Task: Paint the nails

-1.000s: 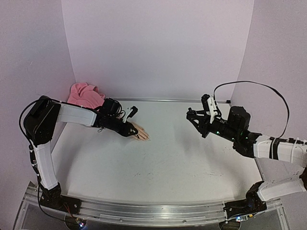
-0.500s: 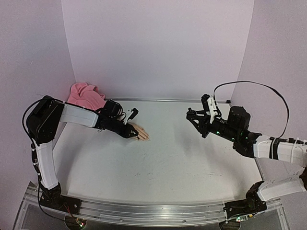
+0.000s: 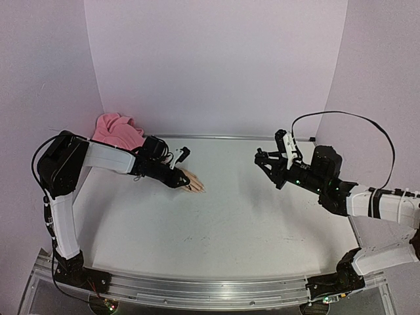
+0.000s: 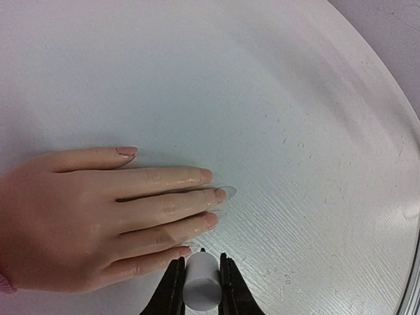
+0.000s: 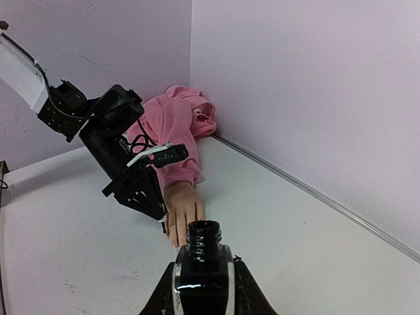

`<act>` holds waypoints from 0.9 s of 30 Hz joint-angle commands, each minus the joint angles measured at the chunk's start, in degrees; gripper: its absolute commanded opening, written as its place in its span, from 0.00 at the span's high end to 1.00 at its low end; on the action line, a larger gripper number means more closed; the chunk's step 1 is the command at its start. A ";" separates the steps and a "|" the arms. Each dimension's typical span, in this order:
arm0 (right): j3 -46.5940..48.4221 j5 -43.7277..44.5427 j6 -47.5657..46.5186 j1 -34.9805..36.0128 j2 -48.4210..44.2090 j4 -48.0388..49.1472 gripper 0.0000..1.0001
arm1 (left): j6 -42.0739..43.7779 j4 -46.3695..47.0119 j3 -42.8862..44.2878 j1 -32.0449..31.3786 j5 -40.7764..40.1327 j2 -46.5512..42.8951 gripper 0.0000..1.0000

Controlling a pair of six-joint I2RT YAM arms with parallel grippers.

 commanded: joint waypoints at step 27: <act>1.33 -1.23 -0.21 -0.36 0.15 3.82 1.00 | 1.18 2.03 2.93 0.30 -1.46 1.47 1.00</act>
